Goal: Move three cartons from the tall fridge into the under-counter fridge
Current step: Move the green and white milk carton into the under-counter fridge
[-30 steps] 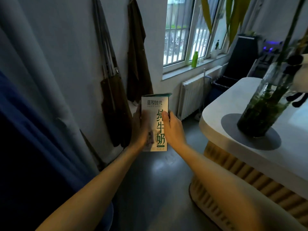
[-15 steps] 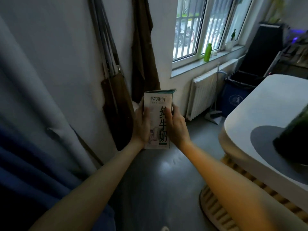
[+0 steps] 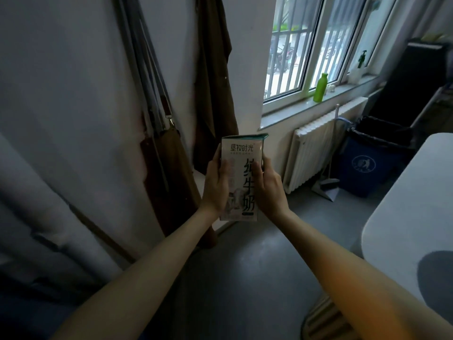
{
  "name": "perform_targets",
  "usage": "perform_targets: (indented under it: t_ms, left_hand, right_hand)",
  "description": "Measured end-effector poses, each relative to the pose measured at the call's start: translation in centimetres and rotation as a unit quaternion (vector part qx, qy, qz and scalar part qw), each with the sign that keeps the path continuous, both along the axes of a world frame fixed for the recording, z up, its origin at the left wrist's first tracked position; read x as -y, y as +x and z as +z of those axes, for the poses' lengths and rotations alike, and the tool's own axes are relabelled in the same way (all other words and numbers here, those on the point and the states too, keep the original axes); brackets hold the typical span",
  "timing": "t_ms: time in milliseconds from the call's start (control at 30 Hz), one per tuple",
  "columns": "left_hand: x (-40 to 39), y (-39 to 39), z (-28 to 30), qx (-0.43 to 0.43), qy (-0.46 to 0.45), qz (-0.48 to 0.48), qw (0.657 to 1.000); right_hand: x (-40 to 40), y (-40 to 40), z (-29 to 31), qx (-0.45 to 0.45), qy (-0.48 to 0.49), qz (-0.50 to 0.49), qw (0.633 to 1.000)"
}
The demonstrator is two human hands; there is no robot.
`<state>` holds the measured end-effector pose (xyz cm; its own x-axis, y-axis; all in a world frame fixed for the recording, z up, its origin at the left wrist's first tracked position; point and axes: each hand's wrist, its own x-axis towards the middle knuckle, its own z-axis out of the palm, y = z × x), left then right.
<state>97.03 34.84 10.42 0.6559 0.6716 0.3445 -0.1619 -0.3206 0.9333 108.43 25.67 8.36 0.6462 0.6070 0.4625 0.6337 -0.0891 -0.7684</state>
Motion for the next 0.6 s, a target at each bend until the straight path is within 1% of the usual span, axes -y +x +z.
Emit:
perform_targets:
  t_ms: [100, 267, 367, 433, 600]
  left_hand:
    - [-1.6, 2.7, -0.3, -0.001, 0.005, -0.009, 1.0]
    - [-5.0, 8.7, -1.0, -0.007, 0.0, -0.053, 0.999]
    - [-7.5, 13.2, -1.0, 0.004, -0.017, -0.094, 0.995]
    - [-9.0, 15.9, -0.6, 0.014, -0.011, -0.121, 0.992]
    - [-12.3, 23.4, 0.3, 0.03, -0.039, -0.219, 0.974]
  right_hand:
    - [-1.4, 2.6, -0.3, -0.003, -0.001, -0.01, 1.0]
    - [-3.9, 8.0, -1.1, -0.015, 0.006, -0.046, 0.999]
    - [-5.7, 11.7, -1.0, -0.022, 0.008, -0.076, 0.997]
    - [-6.7, 13.7, -0.7, -0.017, 0.01, -0.102, 0.995]
    - [-8.6, 19.5, 0.4, -0.015, 0.02, -0.175, 0.984]
